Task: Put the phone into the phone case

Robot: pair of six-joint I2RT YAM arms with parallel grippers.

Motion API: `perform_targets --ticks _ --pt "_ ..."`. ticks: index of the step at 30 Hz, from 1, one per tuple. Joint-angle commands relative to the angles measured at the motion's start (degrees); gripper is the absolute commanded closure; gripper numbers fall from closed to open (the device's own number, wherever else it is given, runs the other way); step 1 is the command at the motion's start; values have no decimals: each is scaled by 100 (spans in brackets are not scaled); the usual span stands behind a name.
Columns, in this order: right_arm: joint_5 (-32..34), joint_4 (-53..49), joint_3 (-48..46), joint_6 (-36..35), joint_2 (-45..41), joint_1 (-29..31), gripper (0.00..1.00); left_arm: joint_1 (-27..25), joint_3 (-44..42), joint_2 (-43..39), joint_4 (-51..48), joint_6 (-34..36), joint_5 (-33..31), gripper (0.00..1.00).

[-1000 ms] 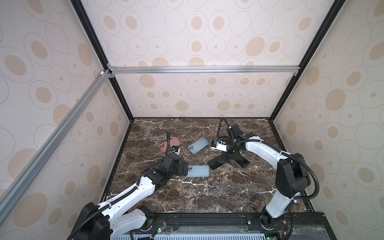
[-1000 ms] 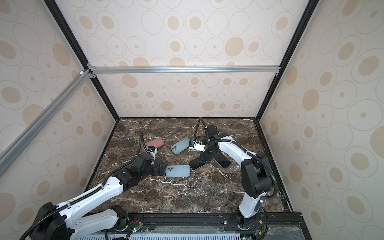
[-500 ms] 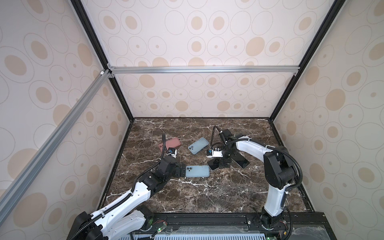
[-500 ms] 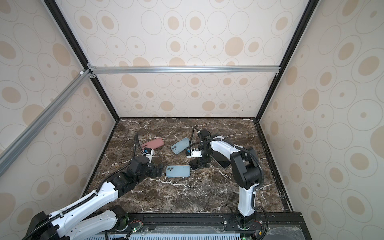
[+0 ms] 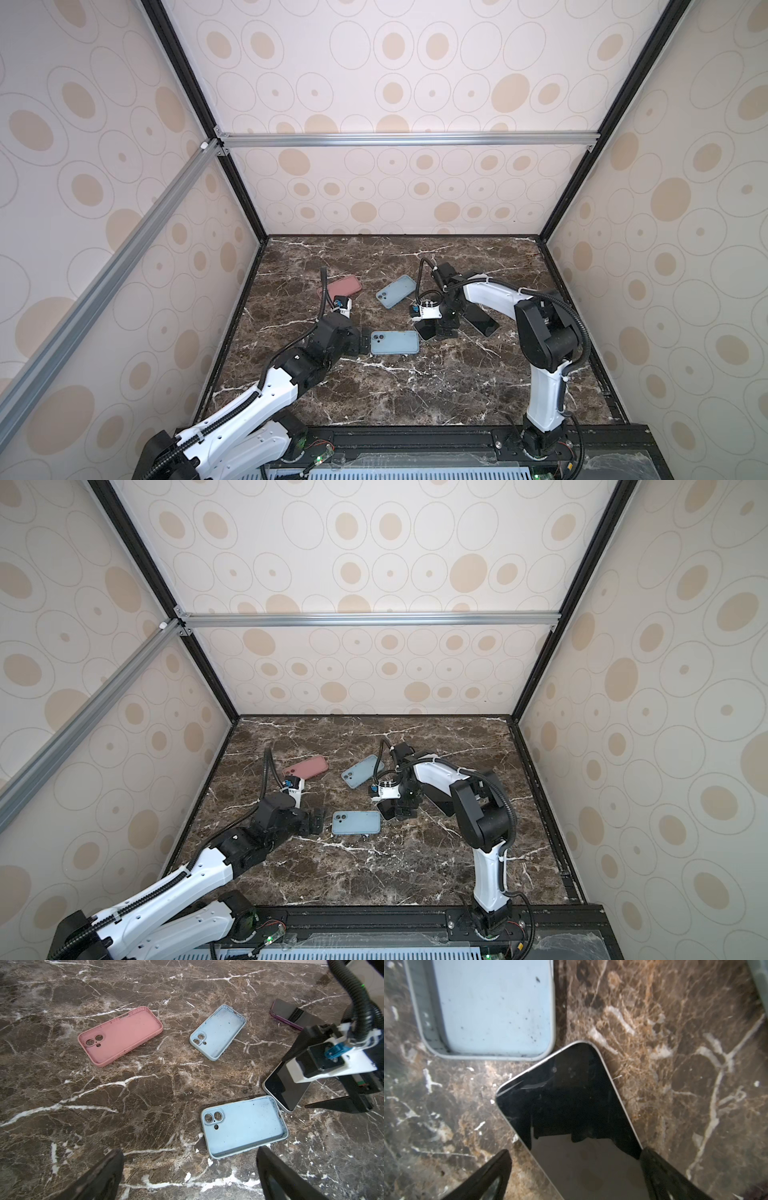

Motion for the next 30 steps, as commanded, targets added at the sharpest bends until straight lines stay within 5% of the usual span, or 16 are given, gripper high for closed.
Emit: perform_targets --ticks 1,30 --pt "62 77 74 -166 202 25 0 -23 36 -53 -6 -55 -94 0" --pt "223 -1015 1111 455 1149 -135 14 -20 288 -109 -246 44 -113 0"
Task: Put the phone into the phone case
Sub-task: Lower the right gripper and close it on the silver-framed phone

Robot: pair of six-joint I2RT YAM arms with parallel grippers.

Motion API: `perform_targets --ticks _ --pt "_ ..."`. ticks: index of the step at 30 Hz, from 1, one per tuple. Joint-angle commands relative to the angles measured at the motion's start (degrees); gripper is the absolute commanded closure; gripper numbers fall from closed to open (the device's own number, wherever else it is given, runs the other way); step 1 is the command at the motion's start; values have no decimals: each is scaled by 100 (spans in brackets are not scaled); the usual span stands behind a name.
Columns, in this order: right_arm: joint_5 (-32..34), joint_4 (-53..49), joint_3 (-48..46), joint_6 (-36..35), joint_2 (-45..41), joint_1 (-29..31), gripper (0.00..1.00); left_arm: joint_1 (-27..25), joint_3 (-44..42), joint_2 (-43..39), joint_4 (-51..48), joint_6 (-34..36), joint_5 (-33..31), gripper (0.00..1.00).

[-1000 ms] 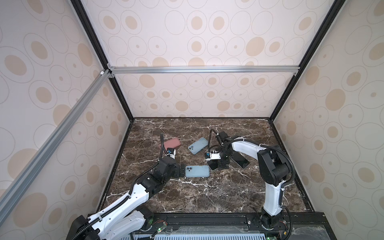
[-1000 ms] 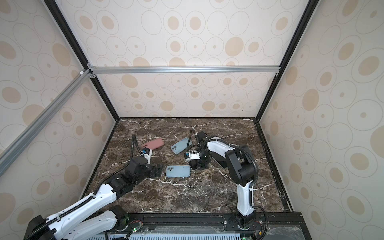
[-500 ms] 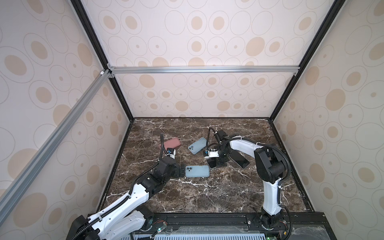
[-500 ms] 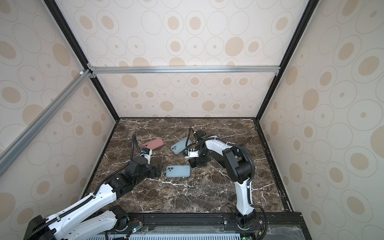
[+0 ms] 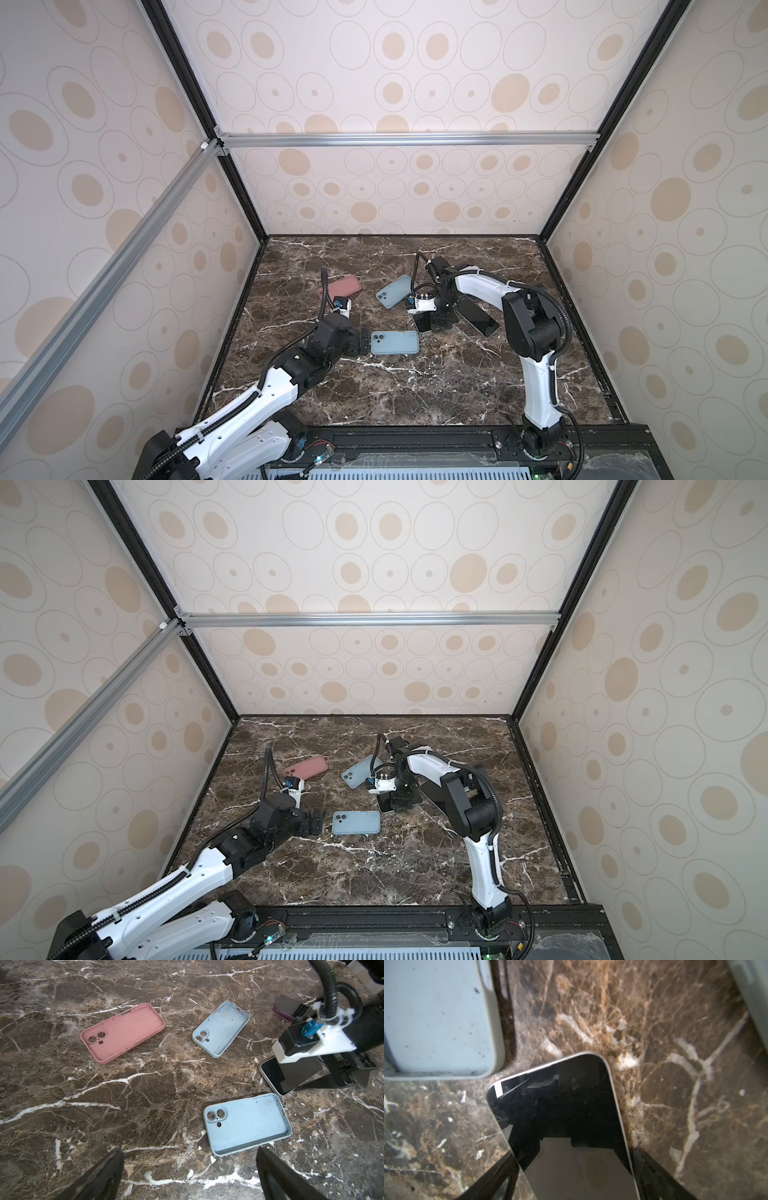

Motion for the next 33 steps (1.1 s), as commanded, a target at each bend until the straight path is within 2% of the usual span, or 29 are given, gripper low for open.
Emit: perform_targets --ticks 1,9,15,24,33 --pt "124 -419 50 233 374 -62 14 -18 286 -117 -130 29 -70 0" --pt "-156 -685 420 810 524 -120 22 -16 318 -167 -135 37 -79 0" --pt "-212 -690 332 1026 466 -122 26 -16 337 -131 -96 55 -53 0" --pt "131 -129 -366 1115 174 -94 19 -18 341 -114 -16 11 34 0" --pt "218 -153 -313 1194 296 -70 20 -25 343 -172 -46 -32 70 0"
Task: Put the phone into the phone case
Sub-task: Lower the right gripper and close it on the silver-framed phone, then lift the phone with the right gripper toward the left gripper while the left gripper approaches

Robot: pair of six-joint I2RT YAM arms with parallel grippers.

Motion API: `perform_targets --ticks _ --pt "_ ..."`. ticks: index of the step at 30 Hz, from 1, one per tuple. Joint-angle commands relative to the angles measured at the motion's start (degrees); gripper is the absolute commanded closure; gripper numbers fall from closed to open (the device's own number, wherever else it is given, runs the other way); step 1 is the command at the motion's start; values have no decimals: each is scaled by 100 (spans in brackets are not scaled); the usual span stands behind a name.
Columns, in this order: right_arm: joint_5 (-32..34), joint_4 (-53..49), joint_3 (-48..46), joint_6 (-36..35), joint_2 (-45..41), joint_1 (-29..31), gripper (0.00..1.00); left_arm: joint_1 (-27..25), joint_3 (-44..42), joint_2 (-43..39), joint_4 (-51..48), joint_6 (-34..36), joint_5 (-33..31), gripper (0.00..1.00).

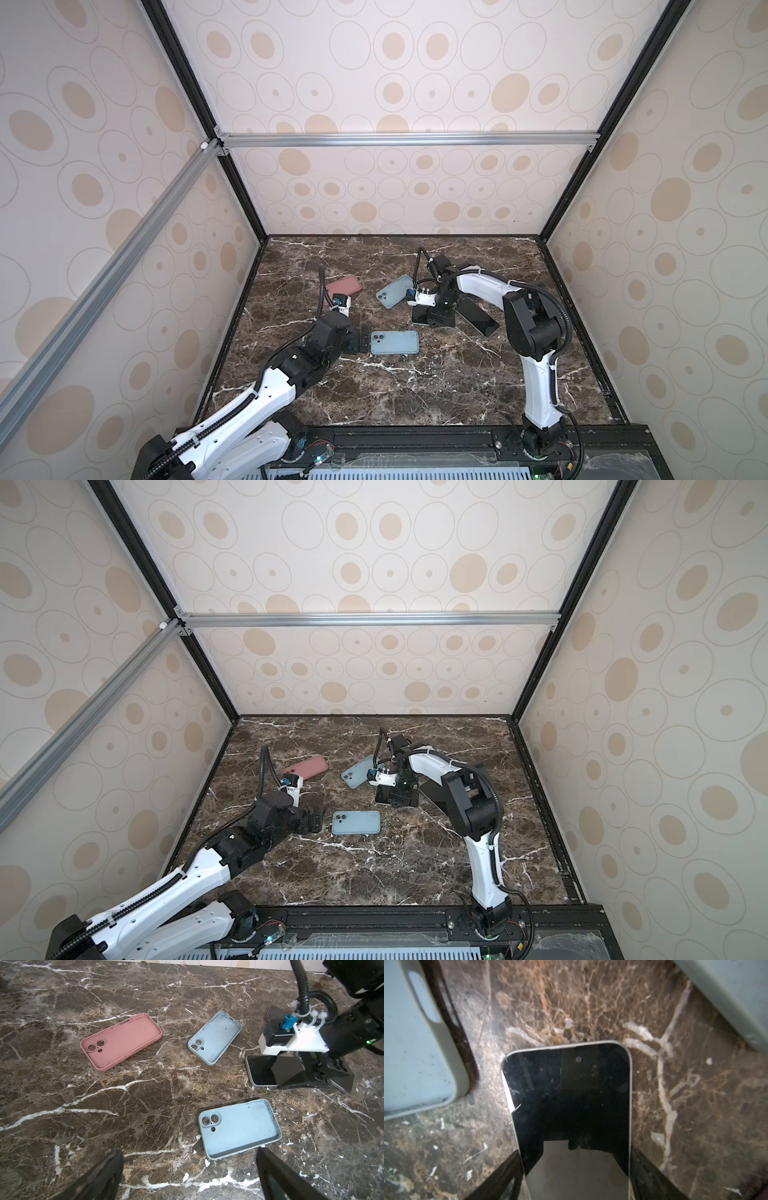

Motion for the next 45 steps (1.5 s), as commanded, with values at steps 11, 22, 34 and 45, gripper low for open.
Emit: perform_targets --ticks 11,22,34,45 --pt "286 -364 -236 648 223 72 46 -22 39 -302 83 -123 94 1" --pt "182 60 -679 1396 -483 85 72 -17 36 -186 340 -193 263 3" --pt "-3 485 -1092 1749 -1303 81 84 -17 41 108 684 -293 623 7" --pt "-130 811 -1410 1960 -1943 85 89 -5 115 145 889 -461 1050 10"
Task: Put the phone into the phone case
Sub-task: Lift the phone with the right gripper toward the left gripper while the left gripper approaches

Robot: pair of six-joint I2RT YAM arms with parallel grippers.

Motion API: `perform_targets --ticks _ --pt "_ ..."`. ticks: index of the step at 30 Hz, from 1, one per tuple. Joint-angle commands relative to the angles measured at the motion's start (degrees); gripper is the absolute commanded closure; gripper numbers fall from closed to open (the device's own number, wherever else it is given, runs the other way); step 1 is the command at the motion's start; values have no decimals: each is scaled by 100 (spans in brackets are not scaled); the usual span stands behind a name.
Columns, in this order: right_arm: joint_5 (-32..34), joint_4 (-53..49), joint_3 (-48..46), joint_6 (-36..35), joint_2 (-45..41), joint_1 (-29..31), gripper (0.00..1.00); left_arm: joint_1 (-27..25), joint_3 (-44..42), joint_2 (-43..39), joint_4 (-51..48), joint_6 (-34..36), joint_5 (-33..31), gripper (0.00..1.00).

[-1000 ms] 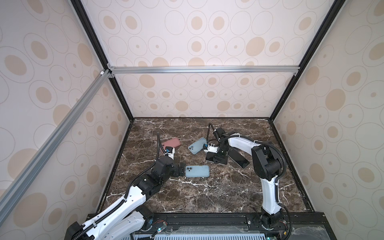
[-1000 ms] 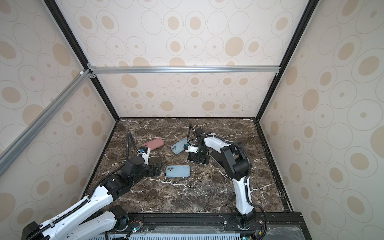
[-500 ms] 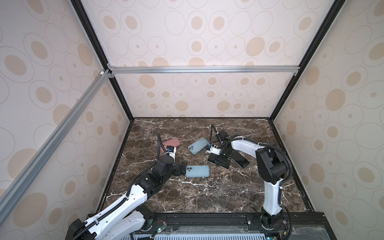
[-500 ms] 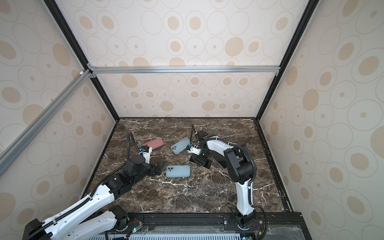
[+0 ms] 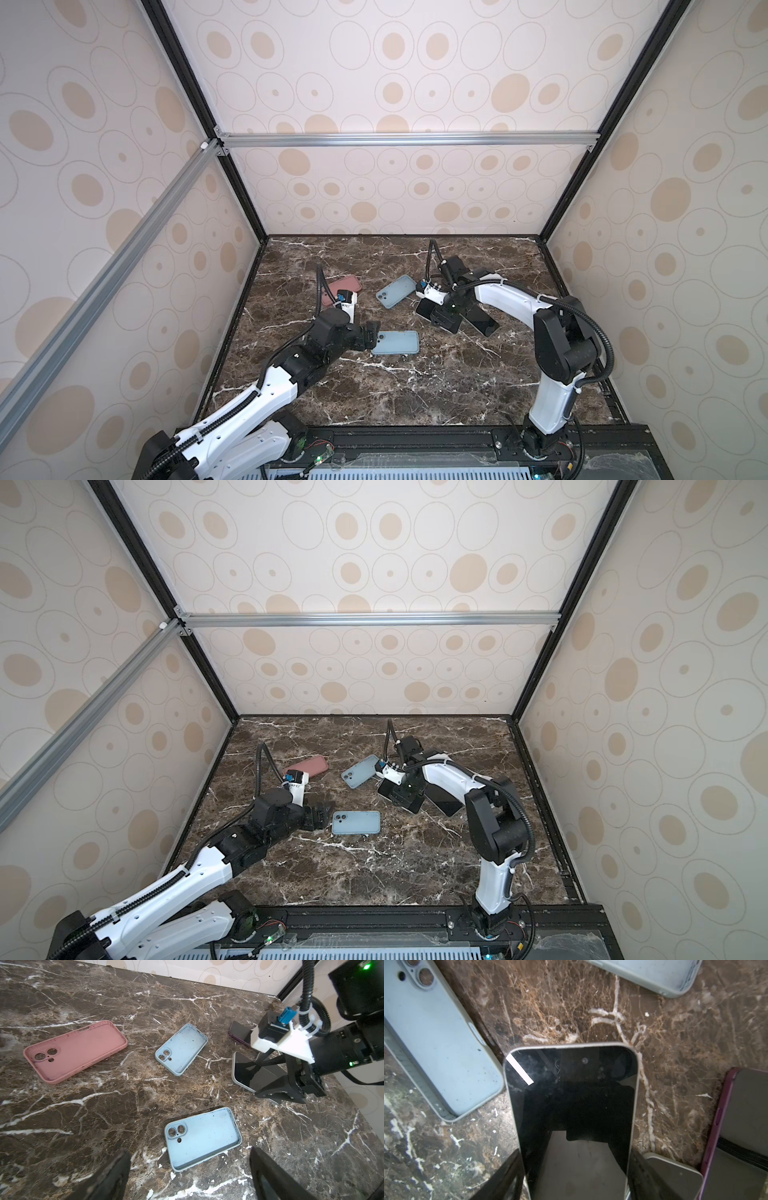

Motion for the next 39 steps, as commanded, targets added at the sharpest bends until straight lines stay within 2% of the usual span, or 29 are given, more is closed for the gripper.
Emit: perform_targets --ticks 1,12,23,30,39 --pt "-181 123 -115 96 -357 26 90 -2 133 39 161 -133 256 11" --pt "-302 382 -451 187 -980 89 91 107 341 319 416 -248 1128 13" --pt "-320 664 -721 222 -1391 280 92 307 427 786 1072 -326 2555 19" --pt "-459 1073 -1083 235 -1846 544 92 637 533 1090 1467 -563 3320 38" --pt "-651 1415 -1389 231 -2343 978 93 939 622 1241 1833 -740 4077 37"
